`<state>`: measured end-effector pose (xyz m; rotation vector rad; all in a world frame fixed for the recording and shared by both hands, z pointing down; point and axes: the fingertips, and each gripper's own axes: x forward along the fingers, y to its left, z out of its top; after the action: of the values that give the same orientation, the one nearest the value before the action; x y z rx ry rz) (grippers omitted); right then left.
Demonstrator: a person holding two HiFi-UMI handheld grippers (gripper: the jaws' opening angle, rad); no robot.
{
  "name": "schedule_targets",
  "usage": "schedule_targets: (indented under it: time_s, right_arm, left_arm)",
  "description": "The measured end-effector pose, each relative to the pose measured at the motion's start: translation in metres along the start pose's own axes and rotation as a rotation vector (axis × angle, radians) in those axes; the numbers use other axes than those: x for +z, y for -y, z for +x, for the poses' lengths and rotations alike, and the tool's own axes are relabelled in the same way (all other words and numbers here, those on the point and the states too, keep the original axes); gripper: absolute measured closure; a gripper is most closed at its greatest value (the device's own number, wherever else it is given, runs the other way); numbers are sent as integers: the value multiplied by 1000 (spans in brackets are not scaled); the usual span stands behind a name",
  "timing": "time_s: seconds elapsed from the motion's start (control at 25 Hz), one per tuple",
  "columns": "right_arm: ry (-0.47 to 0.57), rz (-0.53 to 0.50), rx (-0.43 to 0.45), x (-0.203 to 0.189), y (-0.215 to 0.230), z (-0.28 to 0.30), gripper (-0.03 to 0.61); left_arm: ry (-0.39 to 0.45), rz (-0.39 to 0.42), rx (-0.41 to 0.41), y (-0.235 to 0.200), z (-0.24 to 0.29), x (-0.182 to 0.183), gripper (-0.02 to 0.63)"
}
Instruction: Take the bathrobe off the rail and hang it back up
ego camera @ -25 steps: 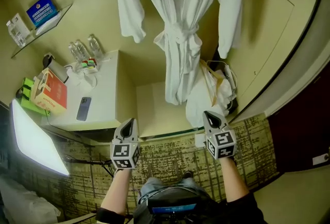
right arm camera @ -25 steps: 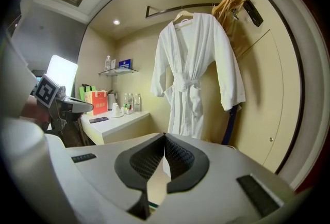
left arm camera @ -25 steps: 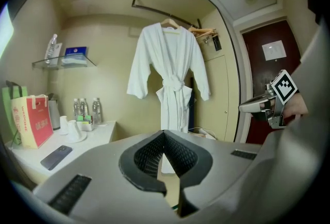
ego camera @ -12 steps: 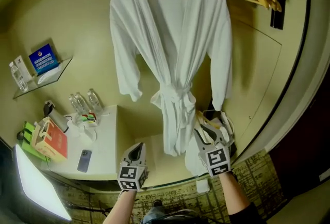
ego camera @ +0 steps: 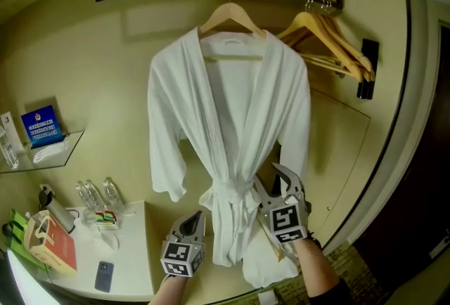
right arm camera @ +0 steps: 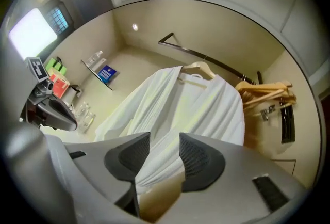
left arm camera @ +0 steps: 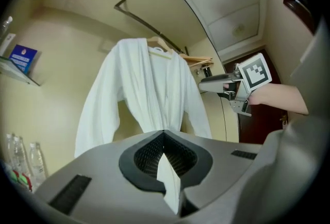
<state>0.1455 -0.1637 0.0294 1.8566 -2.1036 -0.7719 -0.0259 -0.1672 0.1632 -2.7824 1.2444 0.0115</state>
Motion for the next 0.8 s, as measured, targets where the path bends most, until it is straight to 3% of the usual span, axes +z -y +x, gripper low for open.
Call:
schedule_targets:
  time_s: [0.24, 0.28, 0.48, 0.56, 0.8]
  right_arm:
    - [77, -153, -170, 87, 53, 47, 365]
    - [84, -164, -194, 101, 61, 53, 336]
    - [116, -227, -324, 167, 97, 86, 335]
    - [107, -264, -355, 188, 106, 100, 284]
    - [102, -383, -429, 236, 131, 133, 284]
  left_arm:
    - [108, 37, -106, -4, 41, 68, 613]
    - [129, 42, -119, -6, 46, 81, 613]
    - [225, 38, -173, -24, 68, 140, 613]
    - [255, 26, -196, -30, 76, 160, 613]
    - [321, -12, -234, -42, 93, 206, 613]
